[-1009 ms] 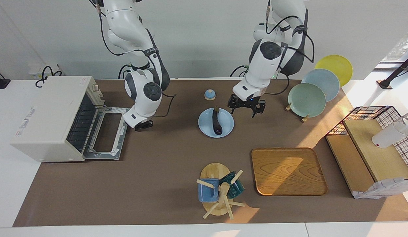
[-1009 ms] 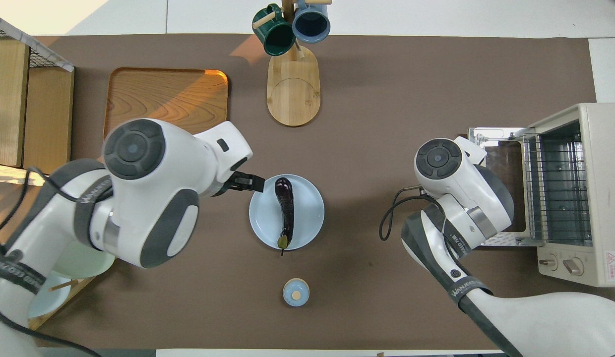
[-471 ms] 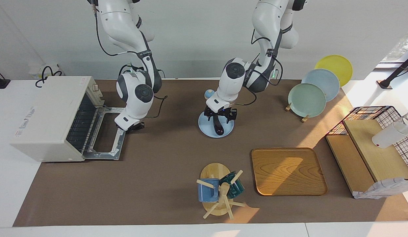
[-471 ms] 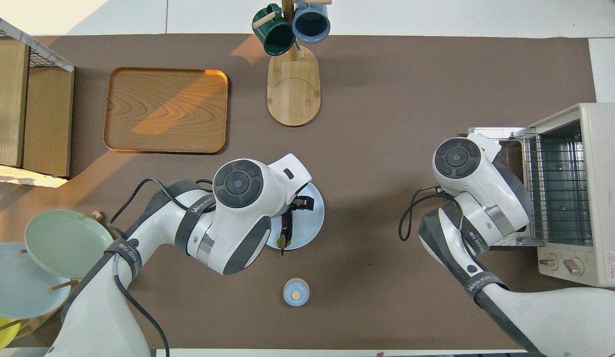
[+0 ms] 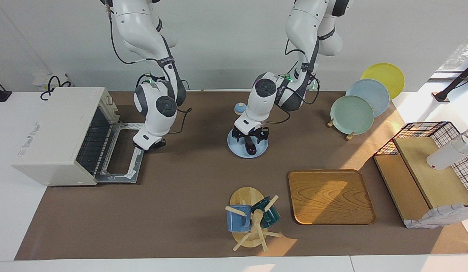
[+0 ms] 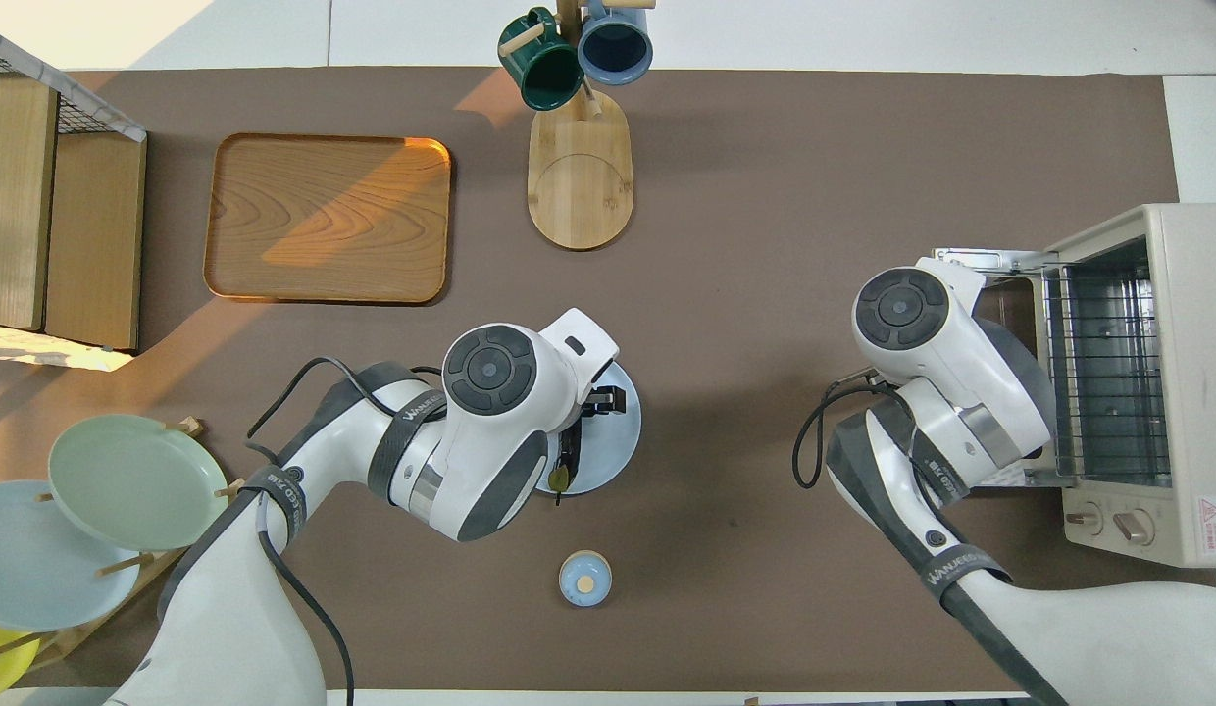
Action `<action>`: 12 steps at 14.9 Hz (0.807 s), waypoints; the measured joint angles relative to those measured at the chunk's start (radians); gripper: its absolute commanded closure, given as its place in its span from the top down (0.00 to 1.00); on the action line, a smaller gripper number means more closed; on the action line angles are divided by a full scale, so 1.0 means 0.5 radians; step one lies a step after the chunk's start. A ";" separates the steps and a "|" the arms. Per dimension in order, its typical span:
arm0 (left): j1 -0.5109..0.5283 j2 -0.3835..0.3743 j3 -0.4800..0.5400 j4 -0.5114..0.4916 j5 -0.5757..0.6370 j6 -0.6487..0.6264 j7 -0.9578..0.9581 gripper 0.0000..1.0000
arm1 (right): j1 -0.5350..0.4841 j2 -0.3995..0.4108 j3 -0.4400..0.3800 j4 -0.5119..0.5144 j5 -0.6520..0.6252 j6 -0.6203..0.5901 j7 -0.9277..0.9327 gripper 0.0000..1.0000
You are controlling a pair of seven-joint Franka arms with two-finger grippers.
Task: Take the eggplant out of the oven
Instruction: 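Carry the eggplant with the left gripper onto the wooden tray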
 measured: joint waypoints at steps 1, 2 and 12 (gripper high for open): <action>-0.006 0.000 -0.002 -0.031 0.000 0.069 -0.048 0.91 | -0.021 -0.051 0.012 0.030 0.018 -0.070 -0.102 0.00; -0.014 0.000 -0.004 -0.065 -0.002 0.131 -0.076 0.86 | -0.052 -0.115 0.018 0.052 0.056 -0.130 -0.206 0.00; -0.023 -0.054 0.019 -0.075 -0.013 0.139 -0.117 0.00 | -0.513 -0.471 -0.032 0.164 0.260 -0.306 -0.854 0.13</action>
